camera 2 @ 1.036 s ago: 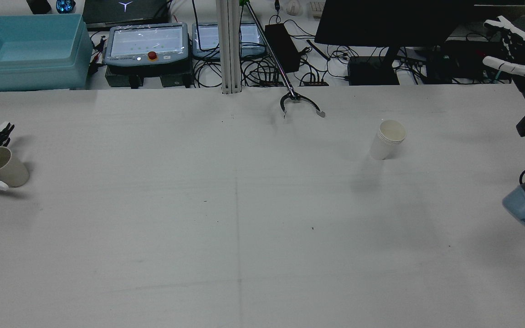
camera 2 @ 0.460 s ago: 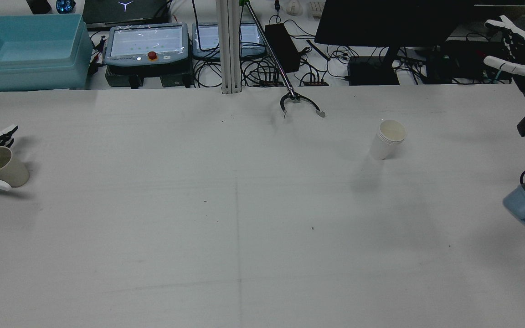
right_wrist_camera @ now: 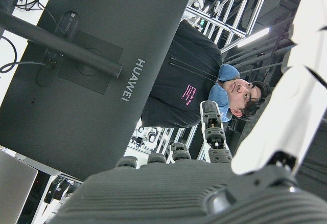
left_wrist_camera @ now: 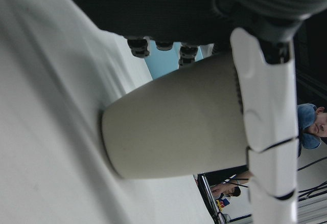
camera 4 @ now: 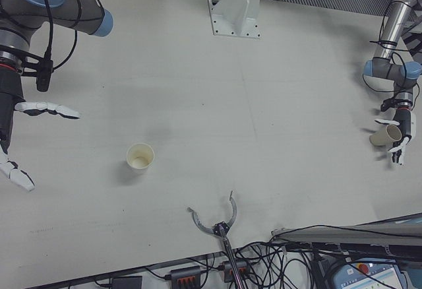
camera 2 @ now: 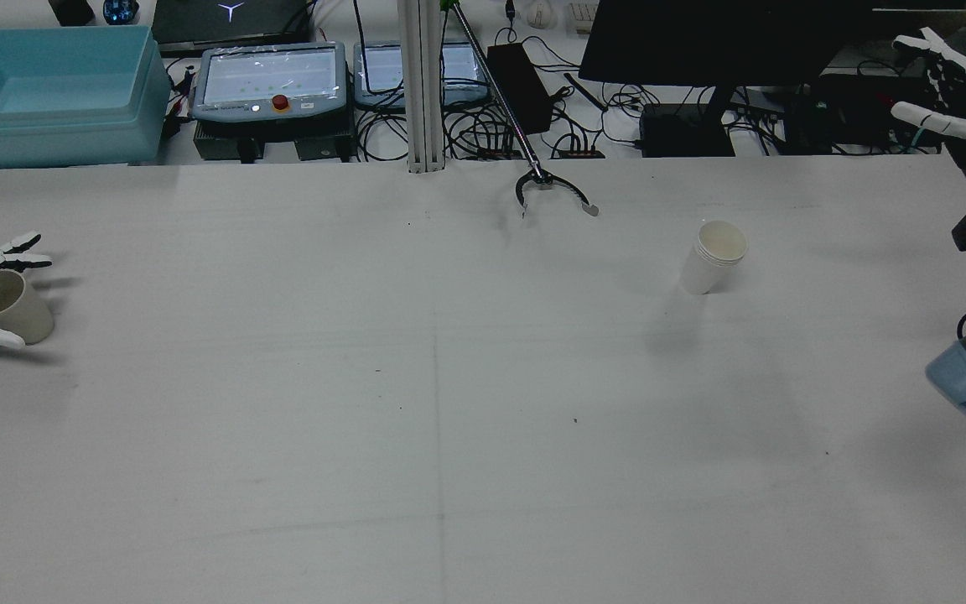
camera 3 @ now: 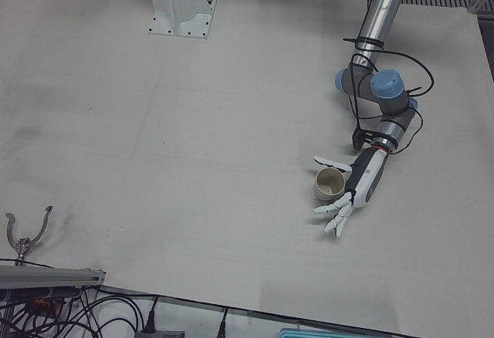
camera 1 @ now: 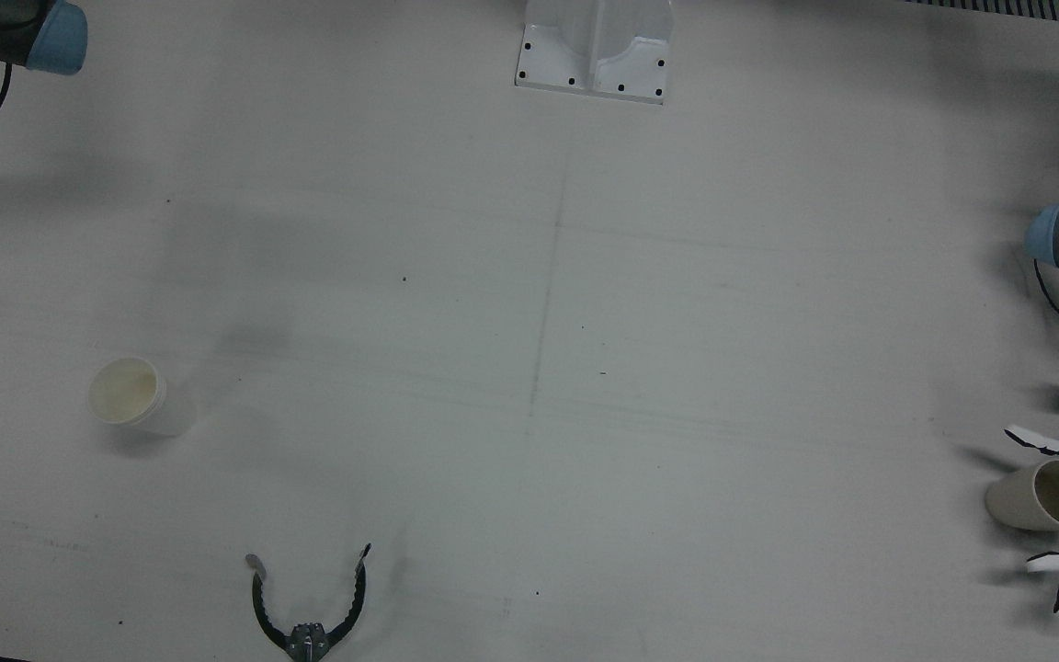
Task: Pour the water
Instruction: 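Close the left hand fingers around the white paper cup, then reach the right hand forward to the other white paper cup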
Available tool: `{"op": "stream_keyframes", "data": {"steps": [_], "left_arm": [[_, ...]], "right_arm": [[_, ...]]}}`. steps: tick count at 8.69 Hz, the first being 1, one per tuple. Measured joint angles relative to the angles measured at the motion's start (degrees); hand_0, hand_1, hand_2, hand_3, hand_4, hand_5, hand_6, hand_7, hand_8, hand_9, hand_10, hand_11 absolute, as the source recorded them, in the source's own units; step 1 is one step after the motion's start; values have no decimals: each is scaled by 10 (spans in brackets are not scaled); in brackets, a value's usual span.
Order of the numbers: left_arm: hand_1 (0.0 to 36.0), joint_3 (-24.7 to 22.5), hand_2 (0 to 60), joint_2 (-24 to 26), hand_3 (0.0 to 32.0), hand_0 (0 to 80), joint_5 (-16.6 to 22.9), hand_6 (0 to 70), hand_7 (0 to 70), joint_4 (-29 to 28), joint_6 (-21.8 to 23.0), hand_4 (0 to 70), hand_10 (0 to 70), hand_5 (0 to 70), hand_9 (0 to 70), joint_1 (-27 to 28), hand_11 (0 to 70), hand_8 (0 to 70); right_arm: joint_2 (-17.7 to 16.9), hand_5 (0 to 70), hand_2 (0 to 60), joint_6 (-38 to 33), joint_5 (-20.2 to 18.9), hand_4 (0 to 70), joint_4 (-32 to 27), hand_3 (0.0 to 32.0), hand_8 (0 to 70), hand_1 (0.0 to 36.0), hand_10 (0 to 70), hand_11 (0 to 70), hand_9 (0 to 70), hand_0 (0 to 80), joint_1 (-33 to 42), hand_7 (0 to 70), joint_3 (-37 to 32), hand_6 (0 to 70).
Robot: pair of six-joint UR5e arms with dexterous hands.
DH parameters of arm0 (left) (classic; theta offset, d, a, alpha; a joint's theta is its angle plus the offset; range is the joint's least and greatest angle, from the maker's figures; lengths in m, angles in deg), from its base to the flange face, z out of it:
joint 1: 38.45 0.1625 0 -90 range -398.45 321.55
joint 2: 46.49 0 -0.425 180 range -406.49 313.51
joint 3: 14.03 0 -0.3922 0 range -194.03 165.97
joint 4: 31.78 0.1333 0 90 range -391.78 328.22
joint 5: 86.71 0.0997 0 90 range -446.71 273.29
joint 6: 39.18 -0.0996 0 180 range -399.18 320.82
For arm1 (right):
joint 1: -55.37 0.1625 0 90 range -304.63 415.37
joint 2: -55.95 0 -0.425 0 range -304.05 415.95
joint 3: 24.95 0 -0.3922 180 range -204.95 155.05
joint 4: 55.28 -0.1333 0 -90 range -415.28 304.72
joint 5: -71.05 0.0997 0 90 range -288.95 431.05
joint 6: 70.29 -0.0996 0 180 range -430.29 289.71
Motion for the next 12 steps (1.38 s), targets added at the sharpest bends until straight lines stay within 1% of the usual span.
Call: {"op": "stream_keyframes", "data": {"steps": [1, 2, 3, 4, 5, 6, 7, 8, 9, 11, 12], "left_arm": [[297, -1, 211, 0, 0, 626, 0, 94, 291, 3, 0, 395, 38, 313, 63, 0, 76, 18], [311, -1, 310, 3, 0, 609, 1, 106, 346, 10, 1, 380, 34, 337, 78, 0, 71, 24], [292, -1, 356, 8, 0, 593, 1, 151, 466, 16, 1, 449, 49, 368, 164, 0, 90, 77], [292, -2, 367, 14, 0, 595, 2, 164, 486, 23, 3, 484, 52, 384, 186, 0, 94, 92], [290, -2, 380, 19, 0, 586, 2, 160, 470, 30, 5, 477, 51, 390, 180, 0, 93, 90], [286, -5, 349, 21, 0, 594, 3, 158, 461, 41, 17, 479, 50, 392, 175, 0, 90, 87], [296, -17, 348, 20, 0, 608, 3, 163, 463, 62, 36, 486, 51, 404, 177, -1, 93, 89], [313, -39, 341, 18, 0, 641, 3, 169, 467, 85, 52, 503, 53, 431, 181, -2, 98, 92], [313, -60, 330, 13, 0, 655, 4, 166, 460, 100, 61, 508, 51, 444, 177, -3, 96, 90], [307, -94, 329, 1, 0, 642, 4, 169, 466, 125, 82, 513, 52, 445, 191, -4, 97, 98], [305, -117, 348, -10, 0, 630, 4, 171, 468, 135, 90, 509, 52, 448, 190, -4, 96, 97]], "right_arm": [[0, 124, 148, 0, 0, 68, 0, 30, 0, 115, 0, 0, 3, 429, 0, 85, 0, 15], [0, 126, 148, 0, 0, 65, 0, 30, 0, 115, 0, 0, 3, 428, 0, 85, 0, 15], [-1, 125, 149, 0, 0, 69, -1, 28, 0, 115, 0, 0, 2, 428, 1, 84, 0, 15], [-1, 124, 149, 1, 0, 70, -1, 30, 0, 115, 0, 0, 3, 429, 3, 85, 0, 16], [-1, 128, 154, 2, 0, 84, -1, 24, 0, 116, 0, 0, 3, 430, 4, 88, 0, 19], [-1, 132, 160, 2, -1, 87, -1, 22, 0, 119, 0, 0, 4, 434, 5, 91, 0, 20], [0, 134, 163, 2, -1, 90, -1, 22, 0, 121, 0, 0, 4, 437, 5, 94, 0, 22], [2, 136, 168, 2, -1, 98, -1, 18, 0, 122, 0, 0, 5, 440, 4, 97, 1, 24], [5, 135, 174, 2, -3, 95, -1, 18, 0, 127, 0, 0, 5, 444, 4, 96, 3, 23], [12, 120, 174, 5, -7, 39, 0, 32, 0, 133, 0, 0, 0, 442, -1, 74, 6, 11], [17, 114, 172, 16, -2, 25, 0, 36, 0, 131, 0, 0, 0, 438, -20, 66, 4, 9]]}}
